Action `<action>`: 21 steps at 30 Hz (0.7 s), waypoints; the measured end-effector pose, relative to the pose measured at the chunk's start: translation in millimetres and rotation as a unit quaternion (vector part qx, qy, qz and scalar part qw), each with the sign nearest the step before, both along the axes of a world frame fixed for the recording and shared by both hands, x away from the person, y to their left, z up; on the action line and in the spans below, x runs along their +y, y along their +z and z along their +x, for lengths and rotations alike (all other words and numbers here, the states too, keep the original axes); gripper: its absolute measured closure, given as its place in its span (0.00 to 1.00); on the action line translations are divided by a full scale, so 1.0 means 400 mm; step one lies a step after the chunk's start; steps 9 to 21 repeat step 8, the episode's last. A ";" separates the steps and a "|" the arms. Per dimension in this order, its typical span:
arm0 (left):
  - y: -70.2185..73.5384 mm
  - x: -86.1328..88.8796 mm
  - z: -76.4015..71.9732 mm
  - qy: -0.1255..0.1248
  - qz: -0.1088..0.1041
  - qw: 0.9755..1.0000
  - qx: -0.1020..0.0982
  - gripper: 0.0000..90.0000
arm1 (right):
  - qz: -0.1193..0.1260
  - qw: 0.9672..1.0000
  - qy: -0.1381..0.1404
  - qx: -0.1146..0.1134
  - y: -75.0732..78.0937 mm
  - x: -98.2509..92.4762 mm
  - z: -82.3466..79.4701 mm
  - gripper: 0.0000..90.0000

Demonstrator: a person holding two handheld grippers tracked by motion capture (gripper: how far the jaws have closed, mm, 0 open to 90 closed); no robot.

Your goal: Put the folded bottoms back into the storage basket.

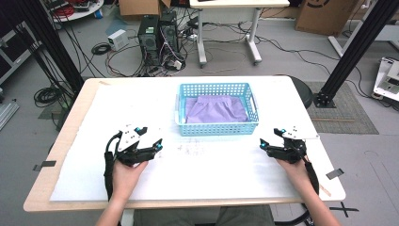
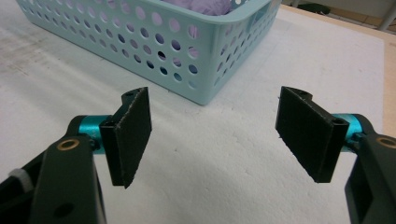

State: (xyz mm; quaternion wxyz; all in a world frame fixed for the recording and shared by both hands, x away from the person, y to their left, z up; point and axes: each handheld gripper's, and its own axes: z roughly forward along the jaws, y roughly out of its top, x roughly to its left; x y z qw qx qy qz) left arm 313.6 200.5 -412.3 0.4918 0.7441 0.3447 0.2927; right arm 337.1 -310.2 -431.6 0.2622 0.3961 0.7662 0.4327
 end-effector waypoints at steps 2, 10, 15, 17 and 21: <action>-0.003 0.000 0.000 0.003 0.001 1.000 0.001 0.32 | 0.000 1.000 -0.002 0.004 -0.002 -0.001 0.001 0.30; -0.007 0.004 0.005 0.011 0.005 1.000 0.006 0.32 | -0.006 1.000 -0.005 0.006 -0.012 -0.009 0.008 0.29; -0.007 0.004 0.005 0.011 0.005 1.000 0.006 0.32 | -0.006 1.000 -0.005 0.006 -0.012 -0.009 0.008 0.29; -0.007 0.004 0.005 0.011 0.005 1.000 0.006 0.32 | -0.006 1.000 -0.005 0.006 -0.012 -0.009 0.008 0.29; -0.007 0.004 0.005 0.011 0.005 1.000 0.006 0.32 | -0.006 1.000 -0.005 0.006 -0.012 -0.009 0.008 0.29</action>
